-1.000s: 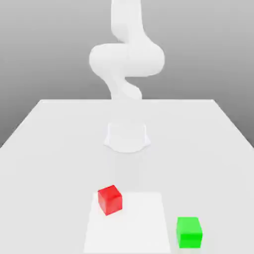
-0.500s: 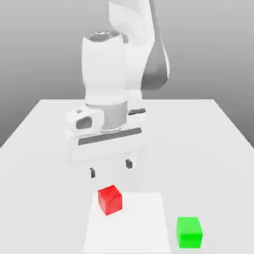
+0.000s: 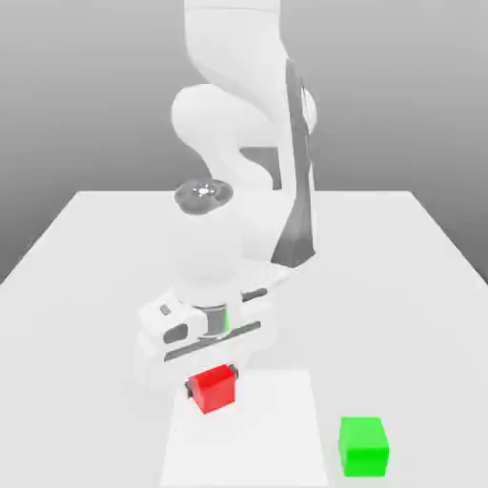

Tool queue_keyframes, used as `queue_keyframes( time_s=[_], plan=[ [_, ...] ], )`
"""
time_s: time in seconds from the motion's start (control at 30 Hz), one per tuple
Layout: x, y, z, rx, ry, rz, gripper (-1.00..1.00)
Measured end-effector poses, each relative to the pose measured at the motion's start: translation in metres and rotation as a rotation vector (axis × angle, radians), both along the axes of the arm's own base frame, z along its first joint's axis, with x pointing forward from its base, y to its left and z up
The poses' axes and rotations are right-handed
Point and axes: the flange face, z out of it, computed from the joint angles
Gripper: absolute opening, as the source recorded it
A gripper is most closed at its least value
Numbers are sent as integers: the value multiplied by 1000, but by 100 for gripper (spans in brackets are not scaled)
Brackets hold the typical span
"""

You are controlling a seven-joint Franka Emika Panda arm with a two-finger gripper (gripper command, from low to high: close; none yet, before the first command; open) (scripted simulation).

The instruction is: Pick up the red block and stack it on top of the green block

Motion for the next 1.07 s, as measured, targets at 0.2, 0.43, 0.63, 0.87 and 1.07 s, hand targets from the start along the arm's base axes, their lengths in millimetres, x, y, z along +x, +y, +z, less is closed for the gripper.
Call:
queue_keyframes(
  time_s=[0.2,0.43,0.63,0.87,1.07],
  plan=[
    [3,-1,17,-1,-4,3,-100],
    [1,-2,59,1,-1,-4,-100],
    [55,84,83,-18,-3,240,-100],
    [93,194,80,0,1,477,-100],
    [94,196,44,1,1,481,100]
  ],
)
